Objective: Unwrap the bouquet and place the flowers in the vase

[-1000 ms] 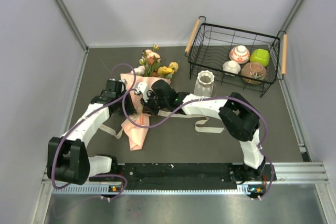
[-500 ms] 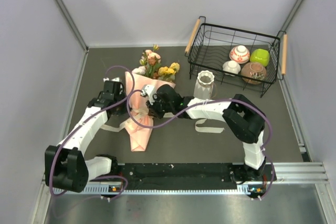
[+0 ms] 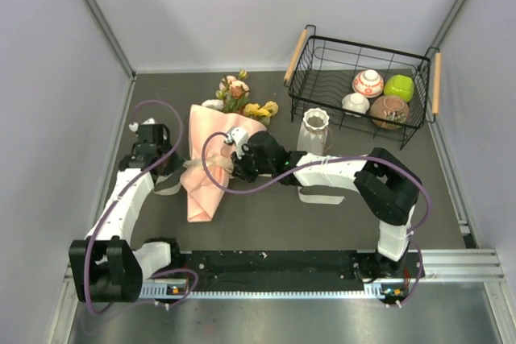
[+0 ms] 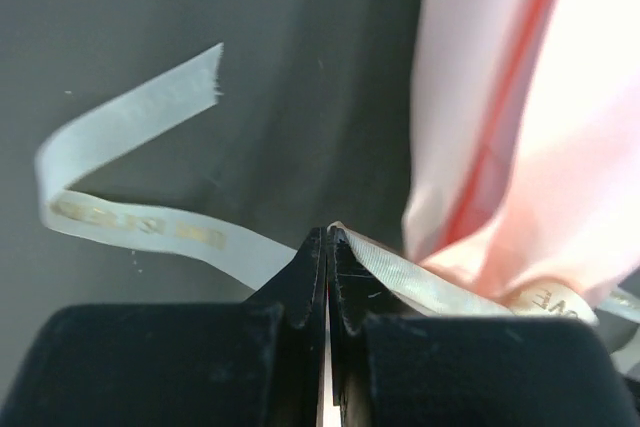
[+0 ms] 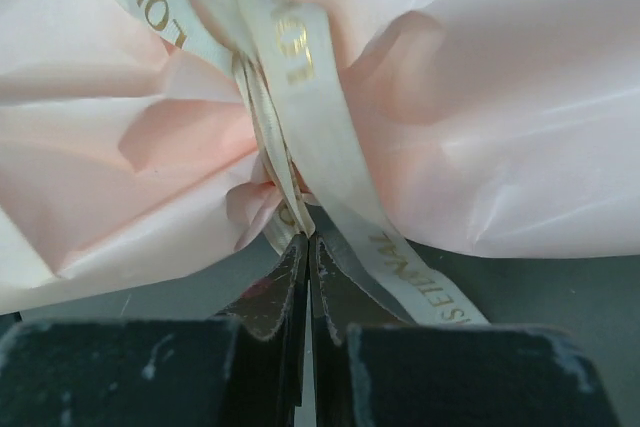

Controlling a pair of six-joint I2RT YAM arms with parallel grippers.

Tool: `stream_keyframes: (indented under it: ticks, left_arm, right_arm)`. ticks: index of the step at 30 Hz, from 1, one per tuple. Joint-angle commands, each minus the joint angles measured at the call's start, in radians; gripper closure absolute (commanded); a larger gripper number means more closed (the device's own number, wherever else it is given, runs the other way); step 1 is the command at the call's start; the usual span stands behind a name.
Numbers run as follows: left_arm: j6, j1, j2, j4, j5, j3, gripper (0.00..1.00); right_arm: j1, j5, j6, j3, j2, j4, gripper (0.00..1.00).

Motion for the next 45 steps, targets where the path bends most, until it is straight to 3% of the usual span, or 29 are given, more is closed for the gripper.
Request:
stream_keyframes:
  ticks: [1,13,17,18,21,24,27,29,31,33,36,41,45]
  left_arm:
    - [-0.028,0.116,-0.046,0.031,-0.006,0.005,1.0]
    - [-0.011,0.169,0.052,0.112,0.223,-0.061,1.0]
    - [-0.008,0.186,0.041,0.1,0.234,-0.063,0.76]
    - [-0.007,0.187,0.024,0.092,0.232,-0.064,0.62]
    - [0.001,0.186,-0.057,0.095,0.294,-0.072,0.49]
    - [-0.002,0.181,-0.126,0.116,0.451,-0.095,0.47]
    - [-0.025,0.169,-0.187,0.11,0.55,-0.133,0.51]
    - [-0.057,0.155,-0.248,0.106,0.605,-0.176,0.64]
    - [-0.112,0.112,-0.293,0.116,0.628,-0.21,0.72]
    - [-0.151,0.03,-0.342,0.147,0.64,-0.257,0.73]
    - [-0.212,-0.087,-0.352,0.159,0.576,-0.294,0.83]
    - [-0.246,-0.117,-0.225,0.224,0.521,-0.348,0.99]
    - [-0.257,-0.117,-0.138,0.25,0.415,-0.368,1.0]
  right_arm:
    - [-0.007,0.057,0.031,0.034,-0.039,-0.037,1.0]
    - [-0.004,0.033,0.089,-0.092,-0.085,-0.008,1.0]
    - [-0.004,-0.003,0.103,-0.066,-0.074,-0.019,1.0]
    - [-0.004,-0.007,0.106,-0.06,-0.073,-0.02,1.0]
    - [-0.004,-0.015,0.109,-0.032,-0.071,-0.043,1.0]
    - [-0.004,-0.012,0.108,-0.001,-0.065,-0.066,1.0]
    - [-0.004,-0.009,0.106,0.026,-0.061,-0.089,1.0]
    - [-0.004,-0.006,0.109,0.042,-0.061,-0.1,1.0]
    - [-0.004,-0.006,0.114,0.052,-0.067,-0.115,1.0]
    - [-0.004,-0.004,0.117,0.063,-0.07,-0.126,1.0]
    - [-0.005,0.008,0.118,0.068,-0.09,-0.128,1.0]
    - [-0.004,0.003,0.126,0.069,-0.142,-0.166,1.0]
    - [-0.004,0.017,0.125,0.051,-0.211,-0.18,1.0]
